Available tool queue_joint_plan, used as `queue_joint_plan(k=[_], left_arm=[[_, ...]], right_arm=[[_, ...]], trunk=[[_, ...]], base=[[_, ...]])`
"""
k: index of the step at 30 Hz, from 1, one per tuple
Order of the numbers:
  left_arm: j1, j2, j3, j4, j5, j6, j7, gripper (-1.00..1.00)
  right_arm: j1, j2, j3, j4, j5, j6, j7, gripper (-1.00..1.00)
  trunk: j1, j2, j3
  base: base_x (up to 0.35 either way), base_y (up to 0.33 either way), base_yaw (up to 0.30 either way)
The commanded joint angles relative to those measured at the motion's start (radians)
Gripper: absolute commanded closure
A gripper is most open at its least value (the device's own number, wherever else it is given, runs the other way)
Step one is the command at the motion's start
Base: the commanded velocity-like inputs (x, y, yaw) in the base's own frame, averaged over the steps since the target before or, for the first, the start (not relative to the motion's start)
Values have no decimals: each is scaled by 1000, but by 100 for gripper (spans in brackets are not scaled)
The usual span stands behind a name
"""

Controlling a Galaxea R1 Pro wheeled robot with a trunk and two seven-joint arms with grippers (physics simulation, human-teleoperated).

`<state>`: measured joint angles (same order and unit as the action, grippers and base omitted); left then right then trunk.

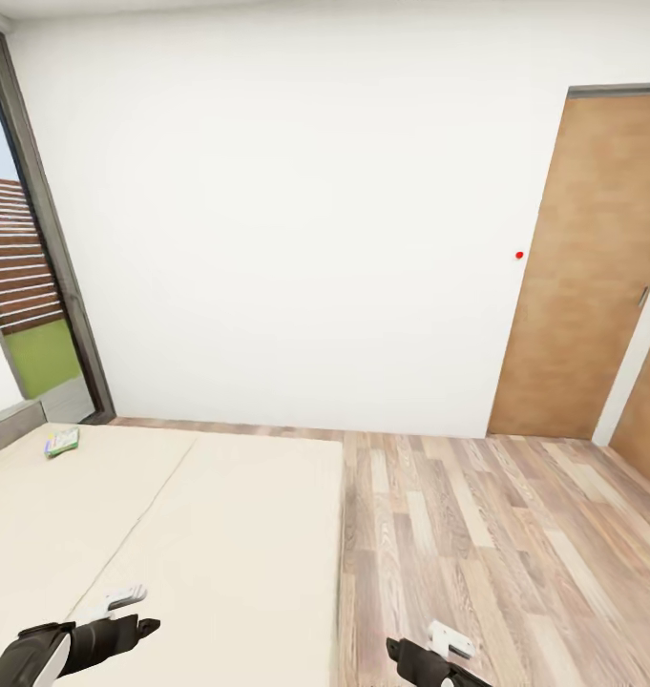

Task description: Put all the toys in the child's room - the three board games (two on the bed and one on the table), the two jigsaw puzzles on the table, and the tennis ball on the table - inside the toy box on the table in the child's room.

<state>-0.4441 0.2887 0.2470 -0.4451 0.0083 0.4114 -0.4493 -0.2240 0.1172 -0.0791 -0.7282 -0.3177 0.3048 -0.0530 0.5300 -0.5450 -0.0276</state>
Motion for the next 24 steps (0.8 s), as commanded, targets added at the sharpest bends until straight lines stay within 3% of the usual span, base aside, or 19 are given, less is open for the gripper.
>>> queue_joint_plan(k=[1, 15, 24], left_arm=[[0, 0, 6, -1, 1, 9, -5, -100], [-1, 0, 6, -1, 1, 9, -5, -100], [0, 0, 6, -1, 1, 9, -5, -100]], right_arm=[[-1, 1, -2, -2, -11, 5, -5, -100], [-1, 1, -1, -2, -11, 5, -5, -100], [-1, 1, -1, -2, -11, 5, -5, -100]], trunk=[[1, -2, -2], [1, -2, -2], [1, -2, -2]], base=[[0, 235, -227], [0, 267, -60], [-2, 92, -2]])
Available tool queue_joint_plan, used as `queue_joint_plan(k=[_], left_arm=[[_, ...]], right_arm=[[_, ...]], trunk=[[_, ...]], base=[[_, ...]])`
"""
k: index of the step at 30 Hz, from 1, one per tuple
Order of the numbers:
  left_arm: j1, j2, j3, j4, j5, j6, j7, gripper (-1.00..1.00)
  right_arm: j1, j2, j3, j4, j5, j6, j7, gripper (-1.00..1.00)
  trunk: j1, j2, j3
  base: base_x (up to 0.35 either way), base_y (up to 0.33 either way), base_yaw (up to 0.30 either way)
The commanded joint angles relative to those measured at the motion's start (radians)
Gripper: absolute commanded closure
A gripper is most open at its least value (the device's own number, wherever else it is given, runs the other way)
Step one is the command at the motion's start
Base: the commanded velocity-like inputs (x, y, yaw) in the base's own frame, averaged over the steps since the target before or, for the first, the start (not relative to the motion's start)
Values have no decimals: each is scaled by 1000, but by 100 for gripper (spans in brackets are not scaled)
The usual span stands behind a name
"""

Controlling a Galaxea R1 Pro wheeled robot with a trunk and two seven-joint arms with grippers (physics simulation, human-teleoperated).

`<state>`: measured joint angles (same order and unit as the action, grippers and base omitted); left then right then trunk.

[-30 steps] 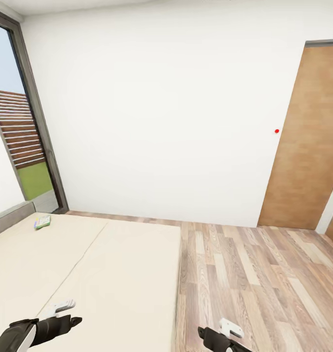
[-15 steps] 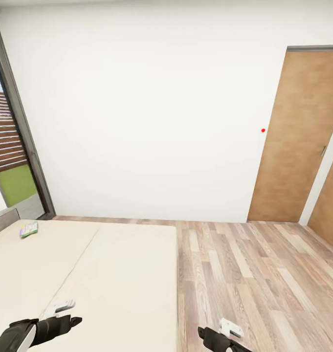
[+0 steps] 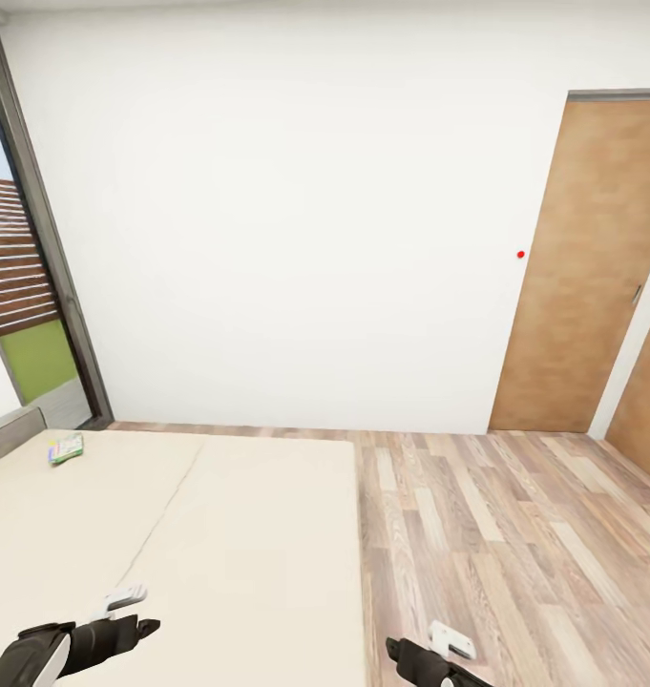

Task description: Put all the toys in the child's room - the three board games (two on the bed and one on the table), the two jigsaw puzzles on the table, and the tennis ball on the table - inside the toy box on the table in the child's room.

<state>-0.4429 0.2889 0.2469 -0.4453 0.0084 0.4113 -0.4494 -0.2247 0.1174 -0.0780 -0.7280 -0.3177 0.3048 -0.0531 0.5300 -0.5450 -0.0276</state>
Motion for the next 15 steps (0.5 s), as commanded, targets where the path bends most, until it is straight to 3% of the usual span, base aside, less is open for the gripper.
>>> queue_joint_plan(k=[1, 13, 15], left_arm=[[-1, -1, 6, -1, 1, 9, -5, -100], [-1, -1, 6, -1, 1, 9, -5, -100], [0, -12, 4, -1, -1, 4, -3, -100]], right_arm=[[-1, 1, -2, -2, -11, 5, -5, -100], [0, 1, -2, 6, -8, -6, -7, -100], [-1, 12, -2, -1, -4, -6, -7, -100]], trunk=[[0, -2, -2], [0, -2, -2], [0, -2, -2]], base=[[-26, 79, -1], [-37, 213, 0], [0, 4, 0]])
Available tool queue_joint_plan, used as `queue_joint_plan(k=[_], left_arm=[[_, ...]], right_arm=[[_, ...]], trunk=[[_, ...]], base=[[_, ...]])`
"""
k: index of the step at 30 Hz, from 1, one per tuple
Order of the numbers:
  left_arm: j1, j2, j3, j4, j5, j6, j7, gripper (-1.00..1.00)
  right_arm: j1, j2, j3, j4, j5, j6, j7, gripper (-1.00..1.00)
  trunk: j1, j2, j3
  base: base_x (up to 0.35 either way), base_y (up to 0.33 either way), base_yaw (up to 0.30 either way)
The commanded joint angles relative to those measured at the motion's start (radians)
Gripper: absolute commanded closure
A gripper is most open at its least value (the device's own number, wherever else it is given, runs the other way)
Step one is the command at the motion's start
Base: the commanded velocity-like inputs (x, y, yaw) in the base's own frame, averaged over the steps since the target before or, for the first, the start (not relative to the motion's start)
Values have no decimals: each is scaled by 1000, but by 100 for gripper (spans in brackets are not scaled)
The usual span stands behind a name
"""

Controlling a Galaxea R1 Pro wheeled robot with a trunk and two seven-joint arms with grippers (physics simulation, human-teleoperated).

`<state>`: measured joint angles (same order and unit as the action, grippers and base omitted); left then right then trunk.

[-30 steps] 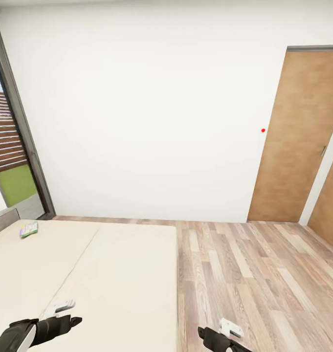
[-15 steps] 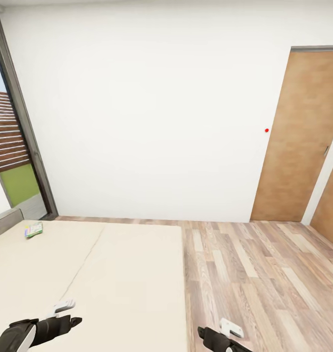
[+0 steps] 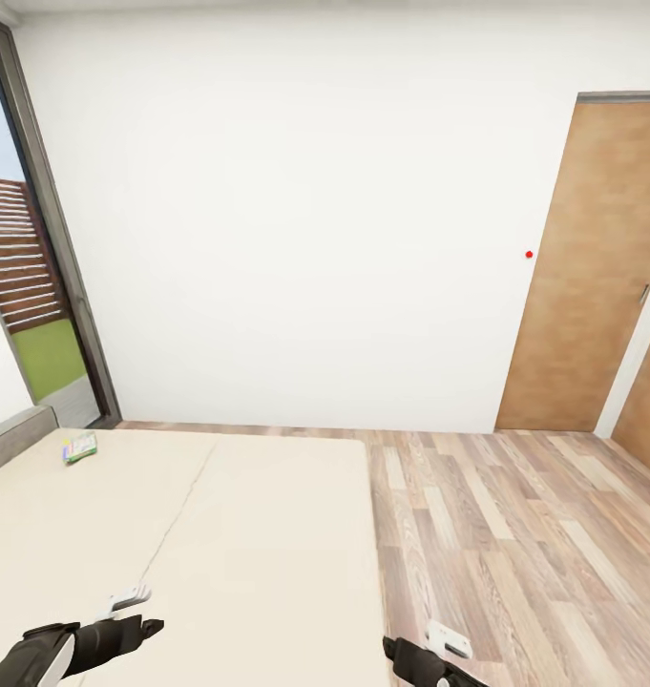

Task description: Put all the toys in the child's room - the three board games (two on the bed and one on the table), the two jigsaw puzzles on the table, and the tennis ball on the table - inside the toy box on the table in the child's room.

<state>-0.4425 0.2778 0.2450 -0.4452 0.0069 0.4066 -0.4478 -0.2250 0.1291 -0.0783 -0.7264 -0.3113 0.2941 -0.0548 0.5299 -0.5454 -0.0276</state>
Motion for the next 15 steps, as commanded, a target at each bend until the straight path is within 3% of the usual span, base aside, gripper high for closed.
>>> queue_joint_plan(k=[1, 15], left_arm=[[-1, -2, 6, -1, 1, 9, -5, -100], [0, -11, 7, -1, 1, 9, -5, -100]], right_arm=[[-1, 1, -2, -2, -10, 5, -5, -100], [-1, -11, 0, 9, -14, -23, -1, -100]], trunk=[[1, -2, -2], [1, -2, -2]], base=[[0, 3, 0], [0, 2, 0]])
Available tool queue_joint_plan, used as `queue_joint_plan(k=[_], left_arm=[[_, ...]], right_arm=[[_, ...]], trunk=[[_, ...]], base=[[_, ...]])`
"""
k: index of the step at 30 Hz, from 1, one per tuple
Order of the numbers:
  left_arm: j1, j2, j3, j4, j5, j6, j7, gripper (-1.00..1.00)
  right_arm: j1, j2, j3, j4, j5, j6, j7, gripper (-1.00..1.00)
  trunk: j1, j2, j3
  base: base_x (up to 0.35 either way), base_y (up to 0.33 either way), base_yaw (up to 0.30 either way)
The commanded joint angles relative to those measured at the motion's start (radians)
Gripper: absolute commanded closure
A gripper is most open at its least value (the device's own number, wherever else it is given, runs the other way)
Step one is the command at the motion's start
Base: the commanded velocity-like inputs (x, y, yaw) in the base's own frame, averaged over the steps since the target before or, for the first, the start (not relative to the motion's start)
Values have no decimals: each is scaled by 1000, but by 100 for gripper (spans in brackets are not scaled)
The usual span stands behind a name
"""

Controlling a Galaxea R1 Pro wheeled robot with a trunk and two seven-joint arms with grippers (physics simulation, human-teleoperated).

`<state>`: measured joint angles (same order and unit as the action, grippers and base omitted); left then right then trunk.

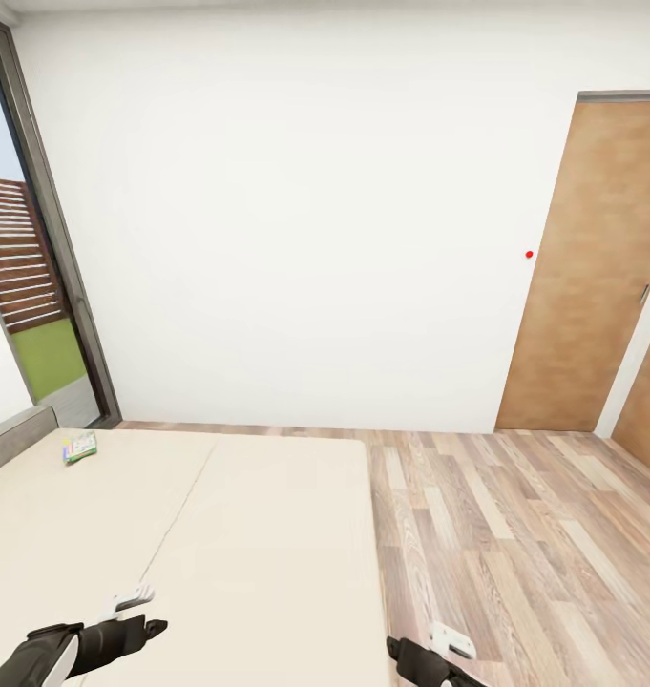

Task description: Put all the toys in the child's room - the three board games (two on the bed and one on the table), the two jigsaw puzzles on the table, and the tennis ball on the table - inside the toy box on the table in the child's room.

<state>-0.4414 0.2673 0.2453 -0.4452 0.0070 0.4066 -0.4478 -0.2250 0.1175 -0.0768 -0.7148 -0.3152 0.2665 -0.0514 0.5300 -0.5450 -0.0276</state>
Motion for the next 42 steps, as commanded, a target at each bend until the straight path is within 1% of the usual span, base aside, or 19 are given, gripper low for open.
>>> queue_joint_plan(k=[1, 7, 14, 20, 32, 42], left_arm=[[-1, -1, 6, -1, 1, 9, -5, -100], [0, -2, 6, -1, 1, 9, -5, -100], [-1, -2, 6, -1, 1, 9, -5, -100], [0, -2, 6, -1, 1, 9, -5, -100], [0, -2, 6, -1, 1, 9, -5, -100], [0, -2, 6, -1, 1, 9, -5, -100]], right_arm=[[0, 0, -2, -1, -11, 3, -4, -100], [-1, -1, 0, 0, -11, -1, -2, -100], [-1, -1, 0, 0, -15, -1, 0, -100], [-1, -1, 0, 0, -18, -1, 1, -100], [-1, -2, 0, 0, -21, 0, 1, -100], [-1, -1, 0, 0, -16, -1, 0, -100]], trunk=[[1, -2, -2], [1, -2, -2], [1, -2, -2], [1, -2, 1], [1, -2, 8], [1, -2, 10]], base=[[0, 22, 0], [0, 119, 0], [0, 241, -24], [0, 275, -174], [0, 282, -237], [0, 281, -70]])
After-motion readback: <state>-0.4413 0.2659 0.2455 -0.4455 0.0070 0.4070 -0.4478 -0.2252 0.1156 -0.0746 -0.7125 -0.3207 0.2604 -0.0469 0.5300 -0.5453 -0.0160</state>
